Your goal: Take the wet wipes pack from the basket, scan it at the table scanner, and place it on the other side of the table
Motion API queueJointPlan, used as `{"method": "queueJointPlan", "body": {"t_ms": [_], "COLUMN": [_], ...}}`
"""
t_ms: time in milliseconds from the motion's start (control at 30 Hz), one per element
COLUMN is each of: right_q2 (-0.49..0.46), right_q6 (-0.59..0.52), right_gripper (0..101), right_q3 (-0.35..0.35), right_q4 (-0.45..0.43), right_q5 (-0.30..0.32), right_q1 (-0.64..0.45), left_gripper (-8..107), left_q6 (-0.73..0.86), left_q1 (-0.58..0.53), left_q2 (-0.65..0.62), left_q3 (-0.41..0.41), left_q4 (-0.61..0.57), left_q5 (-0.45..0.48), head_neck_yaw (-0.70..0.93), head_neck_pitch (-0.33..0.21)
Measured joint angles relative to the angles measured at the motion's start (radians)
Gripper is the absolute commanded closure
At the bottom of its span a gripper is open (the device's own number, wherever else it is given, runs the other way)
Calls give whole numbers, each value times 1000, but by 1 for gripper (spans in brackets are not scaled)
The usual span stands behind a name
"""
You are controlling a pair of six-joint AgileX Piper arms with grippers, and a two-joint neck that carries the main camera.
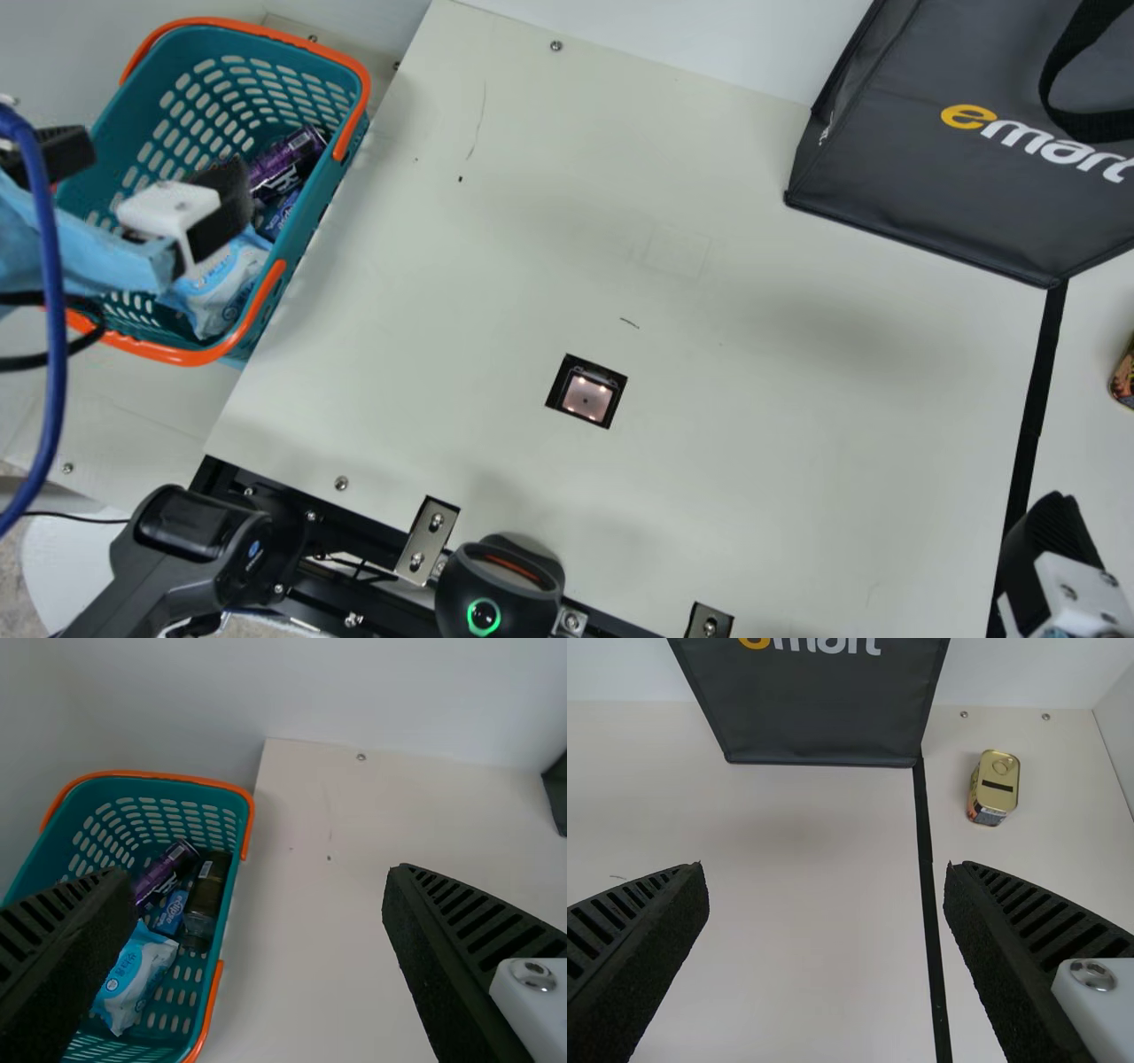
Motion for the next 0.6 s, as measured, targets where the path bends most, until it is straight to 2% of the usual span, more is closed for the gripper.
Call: {"method": "queueJointPlan", "body": {"t_ms": [300, 600], "right_q2": [0, 0], "right_q6": [0, 0], "right_gripper": [6, 6], "right_q3": [0, 0], "right_q4": [0, 0], "right_q5": [0, 0], "right_q1": [0, 0], "left_gripper": [9, 9], "left_q6": [-42, 65], "left_q1": [112, 216], "left_q2": [38, 106], "left_q3": [24, 34], "left_q4": [13, -33], "left_q5": [-43, -58], "head_neck_yaw": [0, 0], "head_neck_pitch": [0, 0]}}
